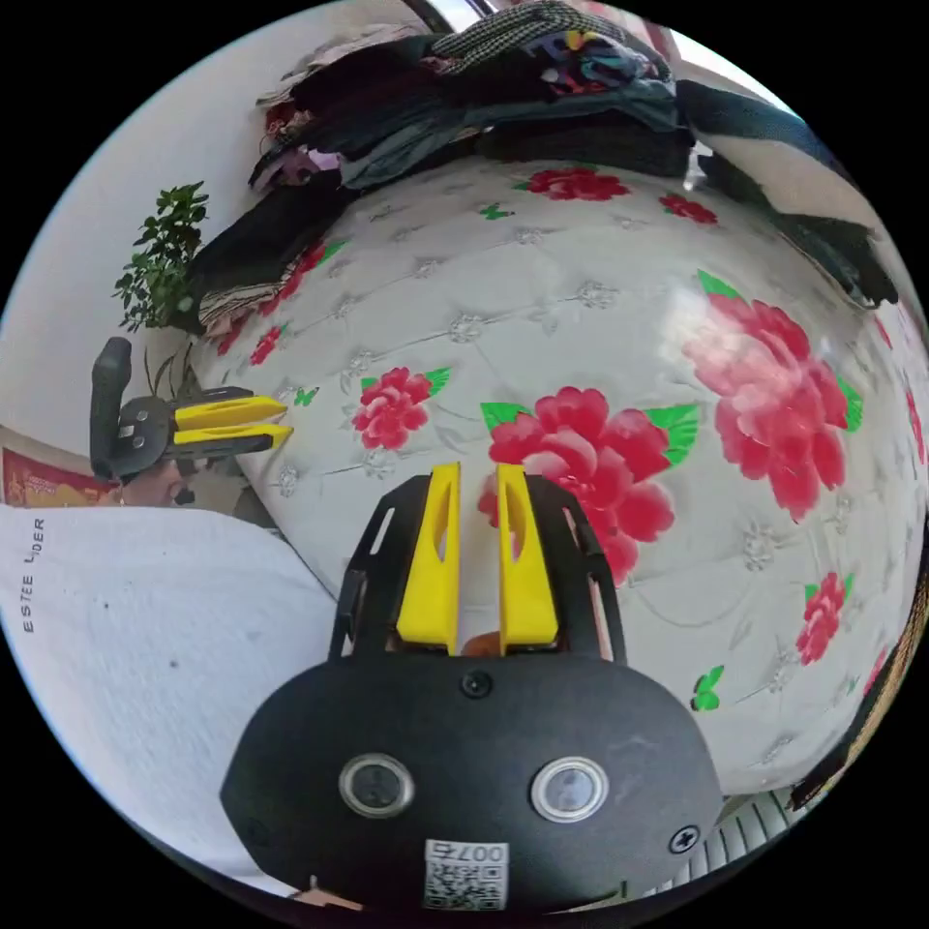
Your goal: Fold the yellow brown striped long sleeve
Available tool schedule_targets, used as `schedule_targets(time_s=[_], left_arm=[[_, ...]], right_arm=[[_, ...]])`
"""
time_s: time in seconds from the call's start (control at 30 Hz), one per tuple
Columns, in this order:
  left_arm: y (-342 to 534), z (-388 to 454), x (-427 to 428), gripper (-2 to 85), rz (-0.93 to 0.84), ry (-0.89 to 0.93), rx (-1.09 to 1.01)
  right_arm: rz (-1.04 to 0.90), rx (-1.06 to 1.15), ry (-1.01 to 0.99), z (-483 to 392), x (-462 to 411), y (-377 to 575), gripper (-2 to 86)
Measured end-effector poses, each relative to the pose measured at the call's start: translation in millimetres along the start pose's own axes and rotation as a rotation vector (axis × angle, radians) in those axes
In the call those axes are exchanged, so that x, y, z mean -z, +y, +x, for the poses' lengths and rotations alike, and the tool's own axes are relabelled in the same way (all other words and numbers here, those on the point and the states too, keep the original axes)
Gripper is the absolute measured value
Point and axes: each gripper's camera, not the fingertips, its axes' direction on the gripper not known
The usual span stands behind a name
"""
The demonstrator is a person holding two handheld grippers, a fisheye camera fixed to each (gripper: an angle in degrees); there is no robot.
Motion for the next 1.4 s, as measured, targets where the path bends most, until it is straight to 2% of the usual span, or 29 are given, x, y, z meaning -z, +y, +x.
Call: schedule_targets(time_s=[0.07, 0.13, 0.17, 0.23, 0.33, 0.4, 0.5, 0.7, 0.73, 0.87, 0.9, 1.0, 1.07, 1.13, 1.27, 1.4], left_arm=[[-6.0, 5.7, -10.8, 4.4, -0.022, 0.006, 0.041], [-12.0, 15.6, -21.6, 3.3, -0.047, -0.038, 0.036], [-13.3, 18.2, -24.1, 3.0, -0.053, -0.051, 0.027], [-19.0, 25.5, -33.4, 1.7, -0.079, -0.089, 0.016], [-29.7, 26.6, -42.1, 1.7, -0.132, -0.116, 0.064], [-37.8, 25.5, -42.9, 4.4, -0.137, -0.089, 0.104], [-55.2, 26.6, -40.8, 6.4, -0.115, -0.019, 0.17], [-95.4, 32.2, -48.3, 6.1, -0.128, 0.139, 0.222], [-100.2, 32.9, -47.7, 6.0, -0.126, 0.145, 0.225], [-109.2, 35.9, -40.2, 5.6, -0.111, 0.129, 0.185], [-110.0, 35.2, -35.4, 5.6, -0.099, 0.123, 0.169], [-107.1, 27.8, -19.1, 5.6, -0.046, 0.13, 0.148], [-103.0, 21.2, -7.1, 5.6, -0.002, 0.146, 0.143], [-95.1, 11.3, 12.0, 5.8, 0.074, 0.187, 0.134], [-76.9, -8.5, 47.8, 6.2, 0.201, 0.26, 0.124], [-37.6, -44.4, 87.2, 6.7, 0.345, 0.344, 0.144]], right_arm=[[0.067, -0.137, 0.048, 57.2, 38.9, 25.5, 7.5], [0.198, -0.417, 0.099, 152.5, 100.5, 81.7, 8.1], [0.236, -0.486, 0.124, 176.3, 117.3, 99.9, 8.3], [0.369, -0.768, 0.27, 264.2, 186.6, 180.6, 8.5], [0.509, -1.08, 0.457, 345.5, 272.3, 285.2, 8.7], [0.566, -1.206, 0.571, 377.2, 312.2, 337.2, 8.7], [0.535, -1.337, 0.658, 423.3, 345.6, 396.5, 8.5], [0.39, -1.427, 0.546, 492.6, 329.9, 442.4, 5.7], [0.361, -1.405, 0.479, 500.6, 321.0, 441.4, 4.5], [0.364, -1.345, 0.417, 495.4, 332.0, 434.9, 1.6], [0.432, -1.269, 0.364, 485.3, 347.9, 430.6, 1.0], [0.793, -0.993, 0.27, 426.2, 412.7, 408.6, 0.4], [0.847, -0.815, 0.221, 384.8, 445.1, 372.1, 0.2], [0.846, -0.543, 0.2, 309.7, 469.5, 306.9, 0.0], [0.819, -0.18, 0.091, 179.8, 463.1, 215.8, -0.1], [0.803, 0.206, -0.32, 15.9, 389.6, 127.5, 0.3]])
